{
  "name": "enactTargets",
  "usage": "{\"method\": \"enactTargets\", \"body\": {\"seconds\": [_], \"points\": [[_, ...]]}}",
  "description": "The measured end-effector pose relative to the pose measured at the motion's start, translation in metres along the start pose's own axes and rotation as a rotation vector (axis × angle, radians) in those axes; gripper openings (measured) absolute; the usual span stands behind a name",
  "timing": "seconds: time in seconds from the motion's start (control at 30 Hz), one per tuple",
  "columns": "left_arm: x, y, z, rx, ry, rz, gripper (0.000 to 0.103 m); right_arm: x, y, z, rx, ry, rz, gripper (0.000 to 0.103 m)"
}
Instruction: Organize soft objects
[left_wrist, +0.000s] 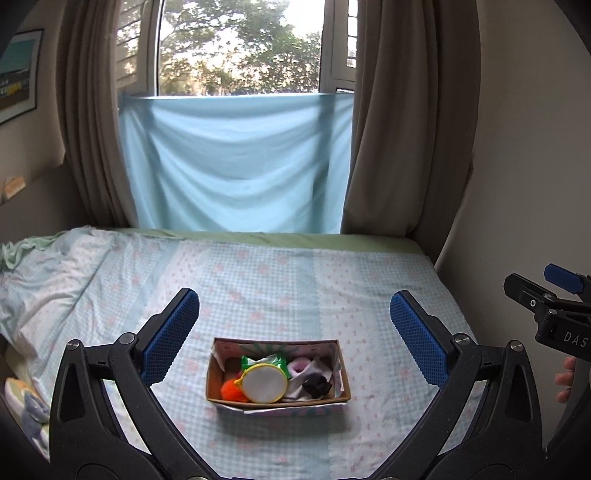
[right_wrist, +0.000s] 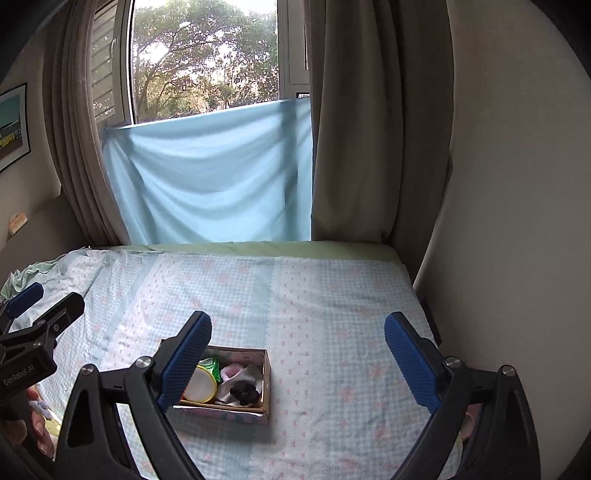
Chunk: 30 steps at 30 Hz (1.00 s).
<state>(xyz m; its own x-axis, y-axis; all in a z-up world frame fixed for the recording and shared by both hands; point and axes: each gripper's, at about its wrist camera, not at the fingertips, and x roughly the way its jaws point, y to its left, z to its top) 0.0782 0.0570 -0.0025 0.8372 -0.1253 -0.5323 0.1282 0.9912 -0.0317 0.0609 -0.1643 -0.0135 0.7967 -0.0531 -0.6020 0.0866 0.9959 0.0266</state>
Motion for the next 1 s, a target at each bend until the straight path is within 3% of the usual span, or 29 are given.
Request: {"method": "enactTargets", "body": {"seconds": [1.0], "points": [[-0.015,-0.015,-0.008,0.028,-0.039,0.015,0.103,-0.017,-0.006,-0.007,0.013,-0.049,-0.03,0.094]]}}
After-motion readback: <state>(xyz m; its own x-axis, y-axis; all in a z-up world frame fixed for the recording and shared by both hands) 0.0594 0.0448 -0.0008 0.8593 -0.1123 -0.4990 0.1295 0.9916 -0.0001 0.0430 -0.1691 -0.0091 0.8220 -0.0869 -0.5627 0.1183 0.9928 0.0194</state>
